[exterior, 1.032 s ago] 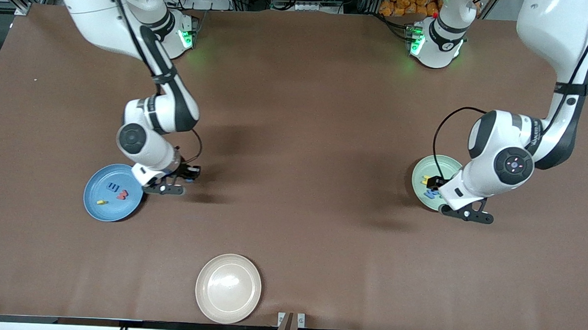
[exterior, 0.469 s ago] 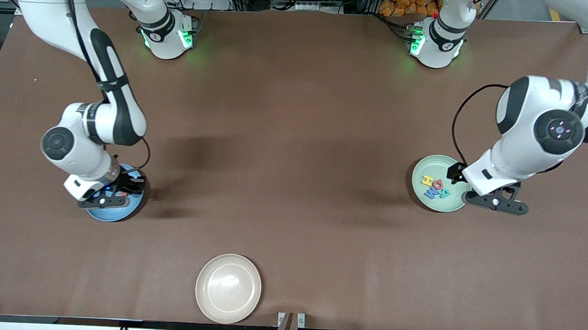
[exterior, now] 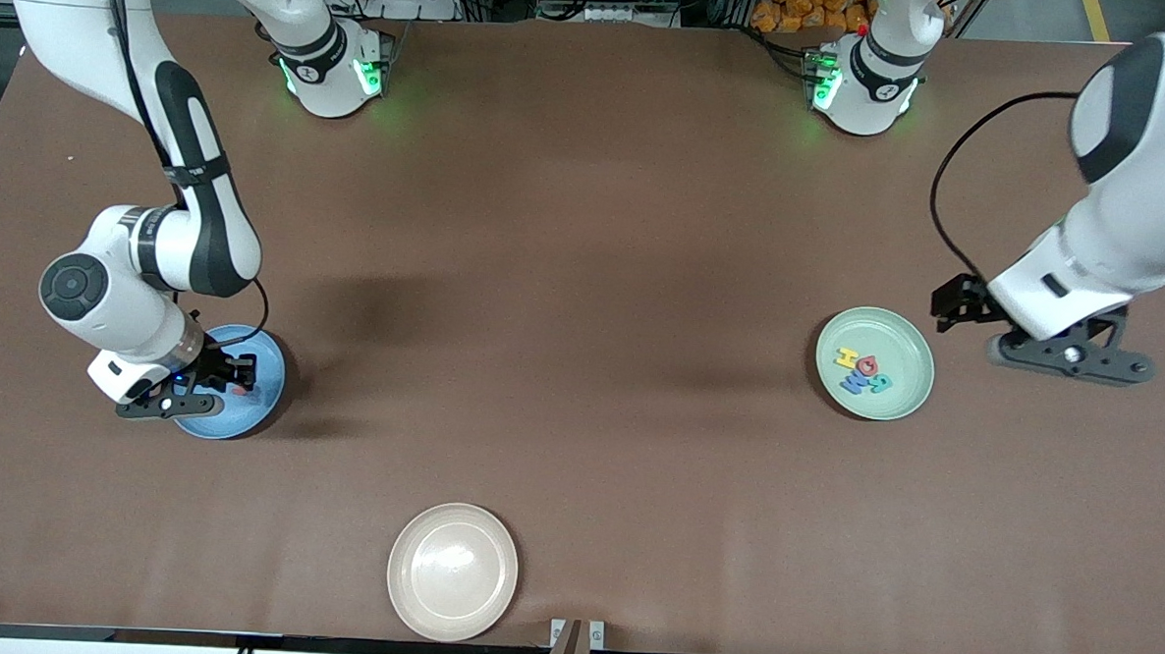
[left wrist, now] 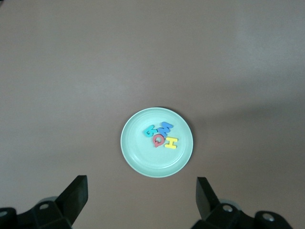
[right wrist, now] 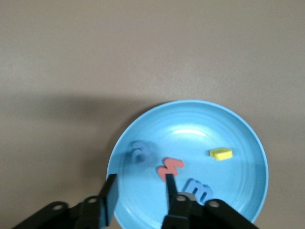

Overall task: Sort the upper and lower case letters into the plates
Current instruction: 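Drop the a on the blue plate with the right gripper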

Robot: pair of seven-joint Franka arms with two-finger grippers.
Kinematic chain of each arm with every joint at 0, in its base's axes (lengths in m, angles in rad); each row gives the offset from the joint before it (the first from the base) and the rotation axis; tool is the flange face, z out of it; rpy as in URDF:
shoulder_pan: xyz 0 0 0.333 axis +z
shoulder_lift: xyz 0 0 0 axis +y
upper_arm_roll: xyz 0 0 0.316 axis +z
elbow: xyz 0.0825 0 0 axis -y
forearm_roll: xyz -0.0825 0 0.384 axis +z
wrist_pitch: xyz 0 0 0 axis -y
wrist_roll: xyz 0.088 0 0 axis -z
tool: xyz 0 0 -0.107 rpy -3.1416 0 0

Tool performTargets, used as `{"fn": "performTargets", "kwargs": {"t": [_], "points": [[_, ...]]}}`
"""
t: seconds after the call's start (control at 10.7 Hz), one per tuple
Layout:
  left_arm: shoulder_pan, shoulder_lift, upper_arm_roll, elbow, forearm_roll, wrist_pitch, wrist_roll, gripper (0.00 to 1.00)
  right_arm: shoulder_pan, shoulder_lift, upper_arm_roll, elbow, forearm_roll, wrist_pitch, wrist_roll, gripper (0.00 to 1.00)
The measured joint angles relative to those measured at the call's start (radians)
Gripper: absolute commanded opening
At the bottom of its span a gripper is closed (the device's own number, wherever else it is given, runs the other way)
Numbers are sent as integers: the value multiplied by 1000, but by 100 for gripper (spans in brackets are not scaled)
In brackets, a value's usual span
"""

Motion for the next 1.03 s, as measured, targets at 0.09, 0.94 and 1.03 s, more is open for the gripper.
{"fn": "performTargets", "kwargs": {"t": [0.09, 0.94, 1.03], "points": [[-3, -16, 0, 27, -1, -41, 0, 100, -10, -29, 14, 17, 0, -62, -5, 100], [-15, -100, 49, 59, -104, -204, 2, 100, -78, -382, 127, 274, -7, -722, -10, 100], [-13, -100, 51, 60, -106, -206, 2, 100, -79, -384, 128, 316, -8, -779, 15, 100]]}}
